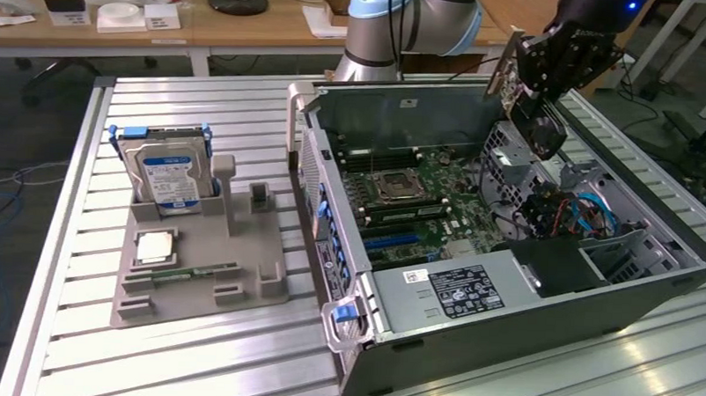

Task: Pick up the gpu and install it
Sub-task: 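Pick up the gpu and move the gpu toward the slot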

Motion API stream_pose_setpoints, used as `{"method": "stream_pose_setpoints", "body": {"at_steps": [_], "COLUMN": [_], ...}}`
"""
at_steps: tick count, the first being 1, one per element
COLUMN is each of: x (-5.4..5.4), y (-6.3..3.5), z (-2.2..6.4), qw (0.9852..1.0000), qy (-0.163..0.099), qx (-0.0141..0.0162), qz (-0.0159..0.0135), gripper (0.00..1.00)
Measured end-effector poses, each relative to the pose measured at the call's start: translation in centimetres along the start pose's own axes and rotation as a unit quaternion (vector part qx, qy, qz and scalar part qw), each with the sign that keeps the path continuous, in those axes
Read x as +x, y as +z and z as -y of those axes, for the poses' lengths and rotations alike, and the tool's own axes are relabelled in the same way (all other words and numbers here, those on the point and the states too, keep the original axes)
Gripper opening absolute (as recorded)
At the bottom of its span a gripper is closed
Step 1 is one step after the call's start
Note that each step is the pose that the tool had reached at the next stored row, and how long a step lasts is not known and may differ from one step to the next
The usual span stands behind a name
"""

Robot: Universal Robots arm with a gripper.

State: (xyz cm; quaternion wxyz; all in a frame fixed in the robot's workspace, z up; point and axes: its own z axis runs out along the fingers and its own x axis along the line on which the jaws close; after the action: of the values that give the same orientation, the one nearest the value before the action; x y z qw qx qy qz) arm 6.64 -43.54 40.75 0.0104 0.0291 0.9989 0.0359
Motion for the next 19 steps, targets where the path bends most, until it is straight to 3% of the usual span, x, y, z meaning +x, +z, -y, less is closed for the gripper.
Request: {"method": "stream_pose_setpoints", "body": {"at_steps": [11, 19], "x": [-0.59, -0.62], "y": [0.06, 0.89], "z": [-0.03, 0.03], "qw": [1.0, 1.0], "qy": [0.0, 0.0], "qx": [0.0, 0.0001], "qz": [0.0, 0.0], "gripper": [0.27, 0.27]}}
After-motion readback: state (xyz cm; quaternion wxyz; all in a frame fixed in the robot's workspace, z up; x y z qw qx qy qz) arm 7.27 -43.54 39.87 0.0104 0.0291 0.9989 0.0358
